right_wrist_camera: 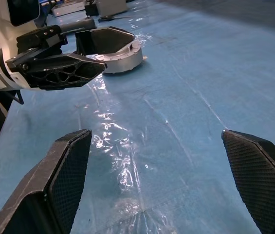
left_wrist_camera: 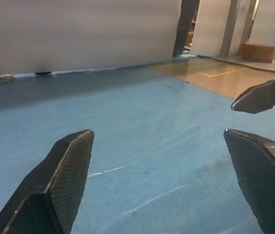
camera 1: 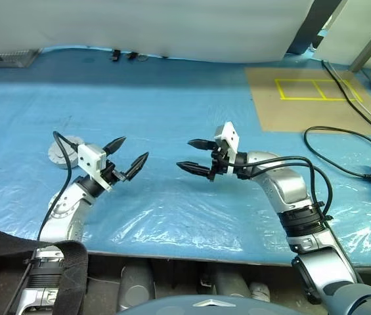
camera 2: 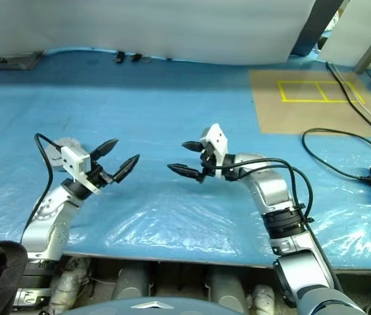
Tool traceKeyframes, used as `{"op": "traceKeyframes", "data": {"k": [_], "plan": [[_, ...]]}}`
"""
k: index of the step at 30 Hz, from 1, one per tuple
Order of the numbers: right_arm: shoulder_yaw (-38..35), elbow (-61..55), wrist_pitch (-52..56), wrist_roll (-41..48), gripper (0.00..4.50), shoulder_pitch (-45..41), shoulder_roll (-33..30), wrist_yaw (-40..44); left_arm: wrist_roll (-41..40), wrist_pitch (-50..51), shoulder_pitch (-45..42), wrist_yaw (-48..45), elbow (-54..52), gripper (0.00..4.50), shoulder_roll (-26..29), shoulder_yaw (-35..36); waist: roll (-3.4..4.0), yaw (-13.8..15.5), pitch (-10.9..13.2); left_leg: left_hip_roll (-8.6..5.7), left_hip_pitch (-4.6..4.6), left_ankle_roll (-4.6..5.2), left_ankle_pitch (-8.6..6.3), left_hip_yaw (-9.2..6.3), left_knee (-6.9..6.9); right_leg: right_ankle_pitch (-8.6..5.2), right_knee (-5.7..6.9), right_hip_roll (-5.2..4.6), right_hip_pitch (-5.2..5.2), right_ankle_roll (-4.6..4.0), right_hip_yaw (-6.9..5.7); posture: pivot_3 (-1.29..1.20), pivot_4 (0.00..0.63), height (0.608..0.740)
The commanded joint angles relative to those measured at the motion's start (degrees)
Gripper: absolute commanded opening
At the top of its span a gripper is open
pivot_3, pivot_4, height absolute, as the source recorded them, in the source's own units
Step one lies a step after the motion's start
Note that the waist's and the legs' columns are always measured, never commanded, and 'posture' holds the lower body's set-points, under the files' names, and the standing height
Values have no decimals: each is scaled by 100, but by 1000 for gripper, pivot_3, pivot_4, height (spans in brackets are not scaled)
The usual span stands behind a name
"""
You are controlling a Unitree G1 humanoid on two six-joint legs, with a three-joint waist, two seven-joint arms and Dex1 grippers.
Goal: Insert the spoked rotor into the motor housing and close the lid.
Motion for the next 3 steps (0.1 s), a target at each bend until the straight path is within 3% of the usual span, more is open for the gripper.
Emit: {"op": "traceKeyframes", "data": {"k": [1,3], "plan": [[33,-151,-120,22,4460,-50,4,61,79,-46,38,57,-248,4500,-5,9,0,0,0,0,0,0,0,0,0,0,0,0,0,0,0,0,150,740],[38,-99,-148,13,4460,-102,7,76,105,-49,47,90,-285,4500,-44,-25,0,1,0,0,0,0,0,0,0,0,0,0,0,0,0,0,150,740]]}}
